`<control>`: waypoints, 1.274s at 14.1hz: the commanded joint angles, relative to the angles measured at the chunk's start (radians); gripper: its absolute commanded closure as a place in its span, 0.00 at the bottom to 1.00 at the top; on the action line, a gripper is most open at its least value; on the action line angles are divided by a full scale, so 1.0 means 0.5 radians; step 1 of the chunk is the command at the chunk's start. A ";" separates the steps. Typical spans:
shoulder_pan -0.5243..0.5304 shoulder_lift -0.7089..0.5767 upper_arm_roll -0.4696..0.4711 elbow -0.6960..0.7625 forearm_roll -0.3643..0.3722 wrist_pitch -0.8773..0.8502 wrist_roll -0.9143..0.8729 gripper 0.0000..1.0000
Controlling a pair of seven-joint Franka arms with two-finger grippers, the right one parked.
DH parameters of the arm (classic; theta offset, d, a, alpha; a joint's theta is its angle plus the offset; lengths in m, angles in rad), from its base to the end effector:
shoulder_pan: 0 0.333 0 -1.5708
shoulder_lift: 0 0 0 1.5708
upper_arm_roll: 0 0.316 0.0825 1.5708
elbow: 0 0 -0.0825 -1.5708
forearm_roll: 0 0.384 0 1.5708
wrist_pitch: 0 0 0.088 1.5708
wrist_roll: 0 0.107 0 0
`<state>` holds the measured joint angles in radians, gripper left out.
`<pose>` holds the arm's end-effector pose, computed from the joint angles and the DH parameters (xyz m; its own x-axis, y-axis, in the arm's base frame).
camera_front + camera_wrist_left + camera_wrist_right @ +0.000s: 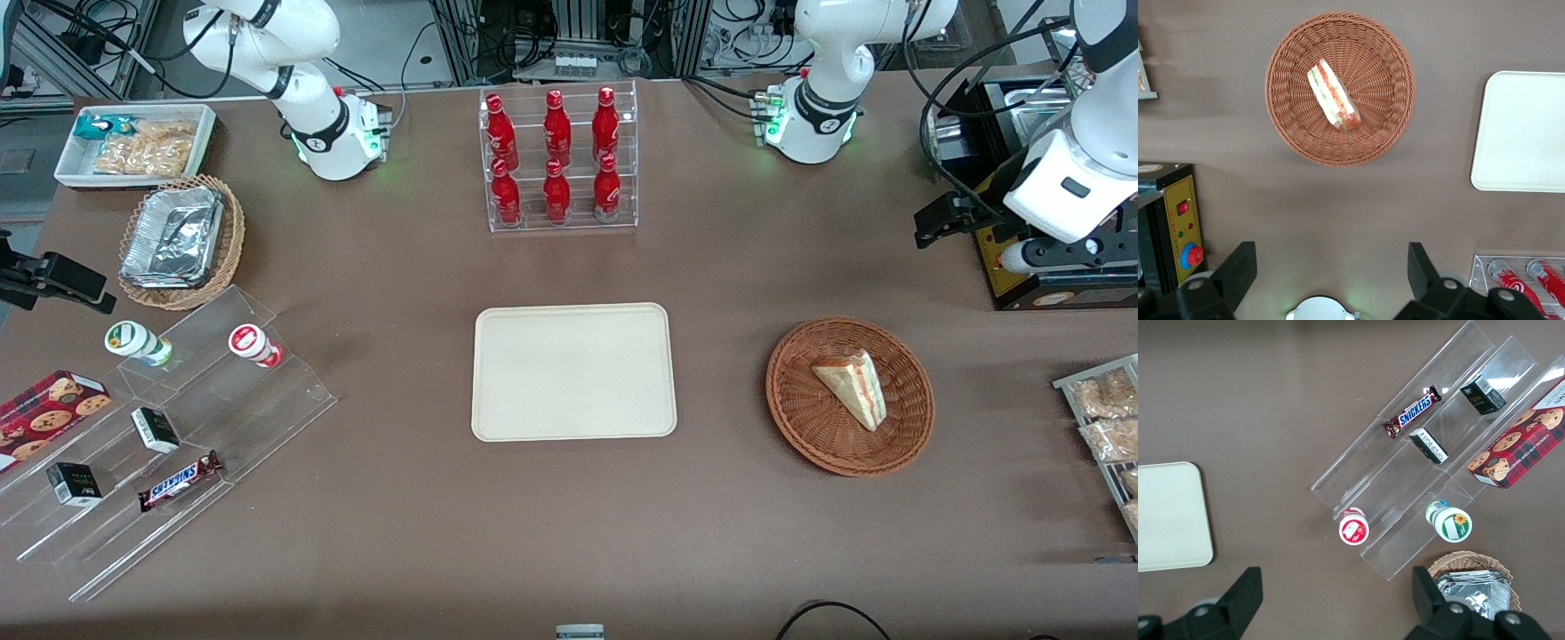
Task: Place sandwich from basket to tray
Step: 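Move the left gripper over the wicker basket above the sandwich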
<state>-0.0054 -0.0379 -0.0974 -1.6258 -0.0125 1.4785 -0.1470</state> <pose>0.5286 -0.0570 0.6118 0.9930 0.0441 -0.1095 0.0436 -0.9990 -0.0073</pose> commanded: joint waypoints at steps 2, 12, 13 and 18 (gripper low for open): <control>0.017 0.005 -0.020 0.021 0.016 0.001 0.042 0.00; 0.032 0.263 -0.014 -0.414 0.037 0.543 0.039 0.00; 0.032 0.275 -0.011 -0.472 0.037 0.629 0.039 0.00; 0.048 0.382 -0.005 -0.788 0.037 1.162 -0.114 0.00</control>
<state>0.0059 0.1548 -0.0934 -1.9636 -0.0044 1.9831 -0.1607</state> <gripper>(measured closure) 0.000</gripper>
